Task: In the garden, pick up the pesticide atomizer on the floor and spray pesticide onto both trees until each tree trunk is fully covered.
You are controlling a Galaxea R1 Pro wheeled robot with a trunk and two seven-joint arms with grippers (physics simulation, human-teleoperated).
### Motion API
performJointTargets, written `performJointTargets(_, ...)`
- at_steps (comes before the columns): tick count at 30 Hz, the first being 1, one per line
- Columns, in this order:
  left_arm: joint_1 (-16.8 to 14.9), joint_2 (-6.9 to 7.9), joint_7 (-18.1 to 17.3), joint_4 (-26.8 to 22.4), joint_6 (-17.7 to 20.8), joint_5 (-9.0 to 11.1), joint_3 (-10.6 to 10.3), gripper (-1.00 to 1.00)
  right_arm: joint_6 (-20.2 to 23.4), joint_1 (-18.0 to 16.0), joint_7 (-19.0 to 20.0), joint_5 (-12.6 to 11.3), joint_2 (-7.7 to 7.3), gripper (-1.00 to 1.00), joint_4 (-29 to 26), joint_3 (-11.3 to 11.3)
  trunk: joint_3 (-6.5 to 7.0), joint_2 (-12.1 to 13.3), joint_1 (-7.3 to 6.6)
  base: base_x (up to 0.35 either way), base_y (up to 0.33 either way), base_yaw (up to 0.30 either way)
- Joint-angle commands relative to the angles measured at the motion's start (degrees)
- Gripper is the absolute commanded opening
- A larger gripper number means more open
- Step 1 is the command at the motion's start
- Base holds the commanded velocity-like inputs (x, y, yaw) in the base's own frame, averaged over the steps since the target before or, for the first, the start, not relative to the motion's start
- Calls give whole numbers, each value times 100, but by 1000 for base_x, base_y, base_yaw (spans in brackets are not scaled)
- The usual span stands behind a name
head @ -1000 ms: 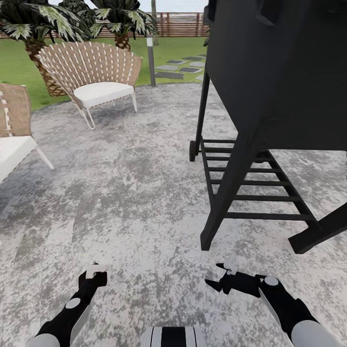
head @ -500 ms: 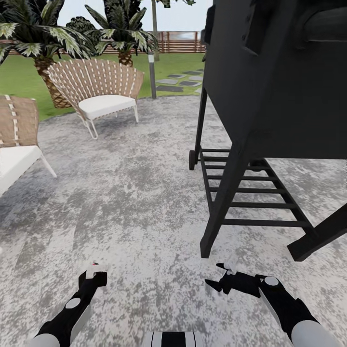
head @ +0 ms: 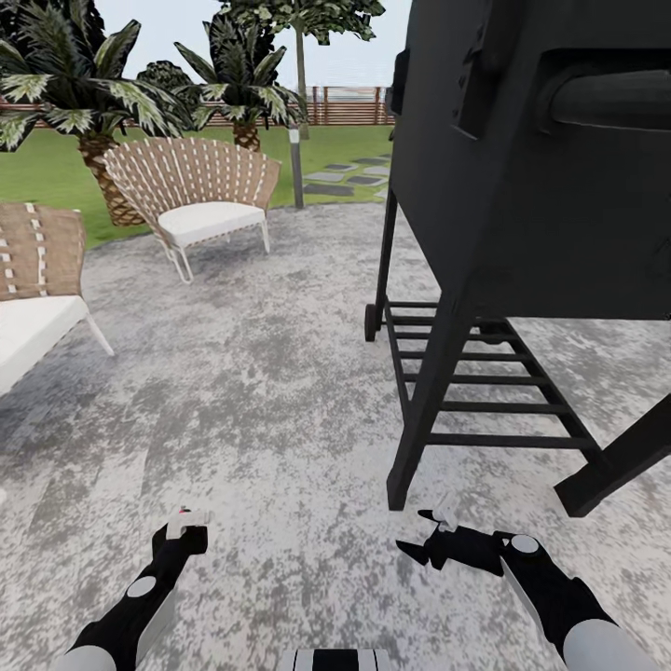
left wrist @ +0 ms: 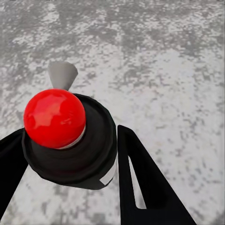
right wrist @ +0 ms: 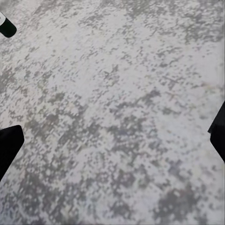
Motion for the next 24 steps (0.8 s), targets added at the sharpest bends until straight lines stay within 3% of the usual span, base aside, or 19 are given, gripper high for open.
performJointTargets(1,-4,-1,-5,4,-18,18,5,-100,-50,-2,-3,55,-3,100,-5,8,5,-1,-1,0,0,0)
performJointTargets(6,-7,-1,-5,0,-19,14,8,-100,-49,-2,-3,55,-3,100,-7,8,47,-1,-1,-102,-29,0)
performJointTargets(24,-7,-7,-5,-38,-19,10,7,-100,-49,-2,-3,55,-3,100,-9,8,59,-1,-1,-299,-135,0)
